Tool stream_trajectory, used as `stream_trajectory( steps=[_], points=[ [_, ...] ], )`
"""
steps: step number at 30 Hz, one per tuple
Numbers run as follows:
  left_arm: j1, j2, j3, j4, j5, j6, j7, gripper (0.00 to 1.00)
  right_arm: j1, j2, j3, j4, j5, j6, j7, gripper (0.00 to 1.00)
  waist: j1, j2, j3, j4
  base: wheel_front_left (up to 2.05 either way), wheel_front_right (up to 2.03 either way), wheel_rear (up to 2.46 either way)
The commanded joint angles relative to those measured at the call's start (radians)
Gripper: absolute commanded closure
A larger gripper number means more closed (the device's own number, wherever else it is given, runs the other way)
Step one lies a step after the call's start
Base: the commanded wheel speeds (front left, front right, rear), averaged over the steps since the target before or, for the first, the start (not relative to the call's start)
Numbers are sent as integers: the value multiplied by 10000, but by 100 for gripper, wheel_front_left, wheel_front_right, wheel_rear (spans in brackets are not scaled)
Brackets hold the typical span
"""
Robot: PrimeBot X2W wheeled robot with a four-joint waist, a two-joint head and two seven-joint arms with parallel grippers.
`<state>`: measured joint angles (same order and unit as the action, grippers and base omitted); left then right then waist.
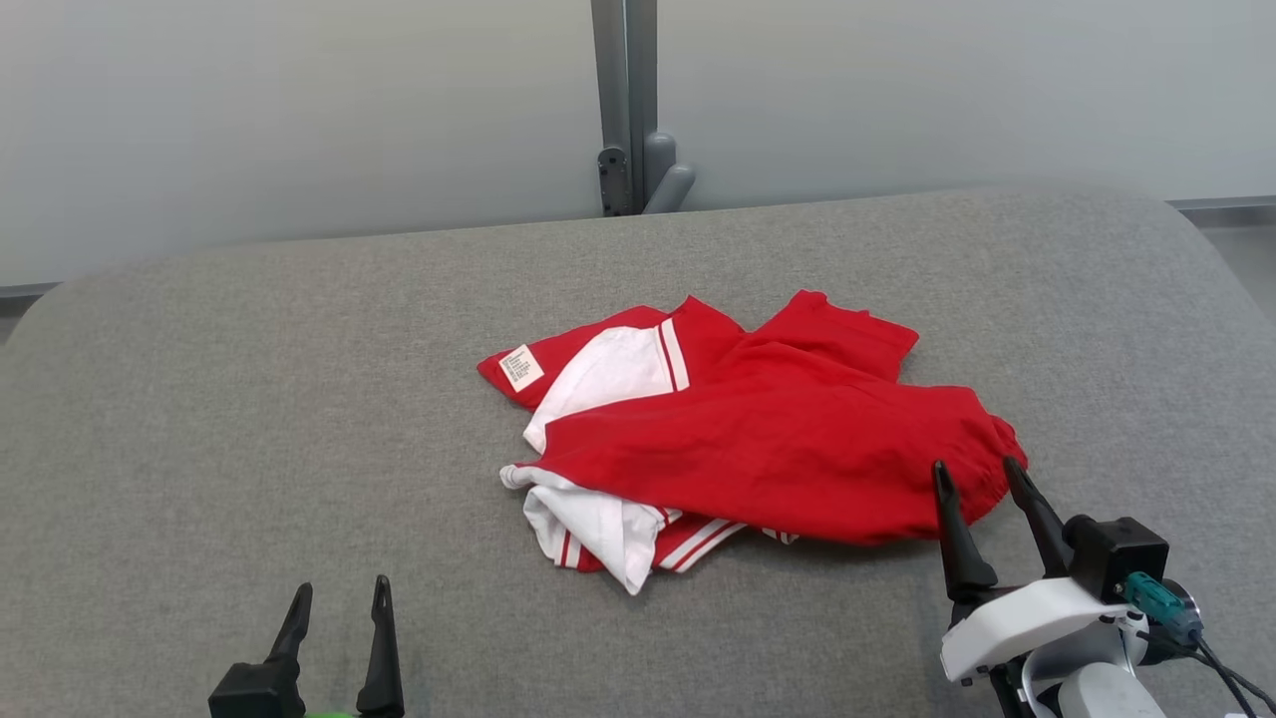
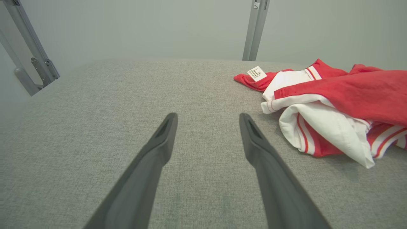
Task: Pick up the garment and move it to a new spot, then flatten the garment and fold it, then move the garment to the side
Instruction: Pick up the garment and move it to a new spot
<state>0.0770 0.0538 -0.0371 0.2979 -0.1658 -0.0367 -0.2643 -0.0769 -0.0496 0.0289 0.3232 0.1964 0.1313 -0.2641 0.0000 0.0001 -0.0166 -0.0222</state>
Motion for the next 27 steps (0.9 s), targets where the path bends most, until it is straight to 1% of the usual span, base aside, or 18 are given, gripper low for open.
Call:
stream_trajectory(
  steps=[1,7,11,14,16,19,20,21,24,25,26,27],
  points=[
    [75,5,5,8,82,-84,0,0,100,-26,-29,-33,58,-12,-7,0,0,-1,-32,109,0,0,0],
    [-359,-31,-352,31,-36,-346,0,0,-8,-26,-2,-11,66,-10,-7,0,0,-1,119,159,0,0,0],
    [-779,-29,-1063,-154,-132,-538,0,0,-92,-29,-22,12,-30,-12,-7,0,0,-1,266,25,0,0,0],
    [-1338,-29,-1859,-37,-117,-703,0,0,-122,-27,-84,39,-129,-12,-7,0,0,-1,412,-122,0,0,0],
    [-1822,-19,-2373,337,-321,-772,2,0,-178,-27,-99,31,-162,-10,-7,0,0,-1,555,-259,0,0,0],
    [-2996,-17,-3200,877,-351,-853,0,0,-373,-25,-49,-5,-194,-10,-7,0,0,-1,891,-539,0,0,0],
    [-3310,-15,-3447,1153,-438,-858,2,0,-419,-30,-5,-3,-180,-12,-7,0,0,-1,1020,-655,0,0,0],
    [-4022,-14,-3940,1716,-575,-891,3,0,-508,-28,-1,5,-163,-12,-7,0,0,-1,1206,-839,0,0,0],
    [-5070,-11,-4524,2663,-854,-919,2,0,-641,-25,26,33,-141,-12,-7,0,0,-1,1442,-1098,0,0,0],
    [-5070,-11,-4524,2663,-854,-919,2,0,-641,-25,26,33,-141,-12,-7,0,0,-1,1442,-1098,0,0,0],
    [-5489,-11,-4803,3427,-1112,-925,8,0,-680,-30,-24,24,-117,-12,-7,0,0,-1,1535,-1209,0,0,0],
    [-5489,-11,-4803,3427,-1112,-925,8,0,-680,-30,-24,24,-117,-12,-7,0,0,-1,1535,-1209,0,0,0]
  ],
)
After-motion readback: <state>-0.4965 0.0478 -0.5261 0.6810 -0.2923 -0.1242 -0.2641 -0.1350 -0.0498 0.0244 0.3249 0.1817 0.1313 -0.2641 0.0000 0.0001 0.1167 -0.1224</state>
